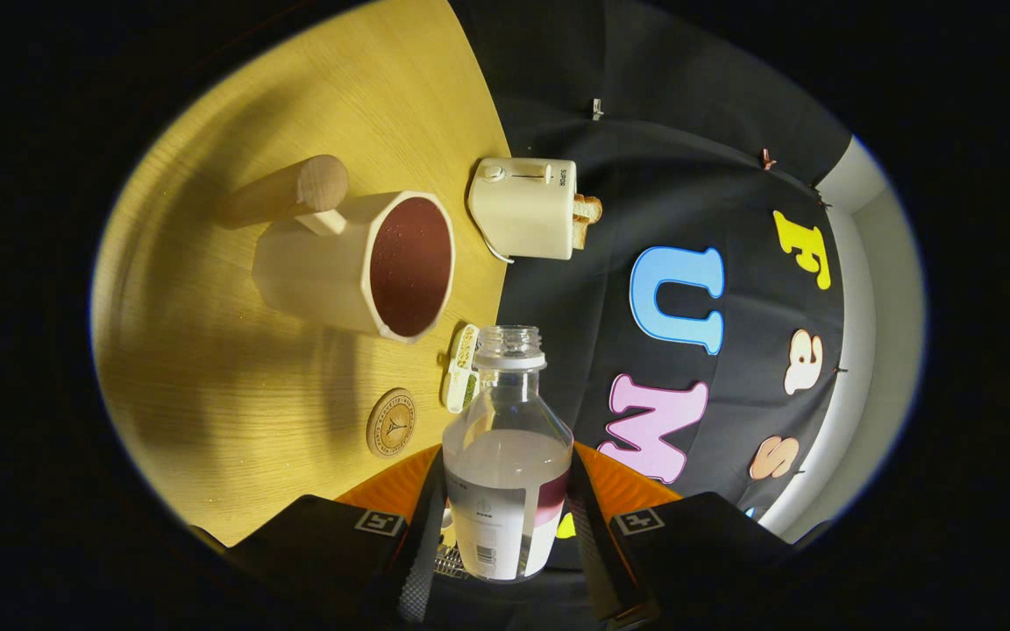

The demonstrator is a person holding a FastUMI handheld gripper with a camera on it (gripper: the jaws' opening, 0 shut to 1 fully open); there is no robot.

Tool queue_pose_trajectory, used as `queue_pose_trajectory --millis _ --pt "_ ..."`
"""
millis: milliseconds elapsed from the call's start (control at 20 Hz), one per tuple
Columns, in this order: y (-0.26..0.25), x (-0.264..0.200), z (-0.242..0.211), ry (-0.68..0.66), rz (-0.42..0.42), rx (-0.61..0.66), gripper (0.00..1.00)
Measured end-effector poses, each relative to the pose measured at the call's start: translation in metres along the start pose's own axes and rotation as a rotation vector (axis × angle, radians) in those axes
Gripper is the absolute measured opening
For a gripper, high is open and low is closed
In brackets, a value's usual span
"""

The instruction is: Take the bottle from table, then pour the juice into the cup, finally place the bottle on the coaster

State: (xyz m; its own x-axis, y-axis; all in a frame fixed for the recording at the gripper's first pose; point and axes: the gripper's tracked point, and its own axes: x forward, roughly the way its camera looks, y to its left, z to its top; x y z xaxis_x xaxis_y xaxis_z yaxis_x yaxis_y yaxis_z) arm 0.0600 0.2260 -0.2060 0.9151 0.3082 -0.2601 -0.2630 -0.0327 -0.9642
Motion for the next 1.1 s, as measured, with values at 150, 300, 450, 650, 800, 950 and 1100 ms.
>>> queue_pose_trajectory --millis 150,300,450,650,800,950,1100 --pt "0.004 0.0 0.003 -0.017 0.004 -0.038 0.71" --pt "0.007 0.0 0.003 -0.022 0.011 -0.065 0.71" --pt "0.004 0.002 0.005 -0.03 0.007 -0.083 0.71" --pt "0.002 0.007 0.006 -0.038 0.006 -0.116 0.71" --pt "0.004 0.012 0.006 -0.038 0.009 -0.131 0.71" --pt "0.004 0.011 0.006 -0.049 0.005 -0.155 0.71" --pt "0.006 0.013 0.006 -0.054 0.006 -0.172 0.71"
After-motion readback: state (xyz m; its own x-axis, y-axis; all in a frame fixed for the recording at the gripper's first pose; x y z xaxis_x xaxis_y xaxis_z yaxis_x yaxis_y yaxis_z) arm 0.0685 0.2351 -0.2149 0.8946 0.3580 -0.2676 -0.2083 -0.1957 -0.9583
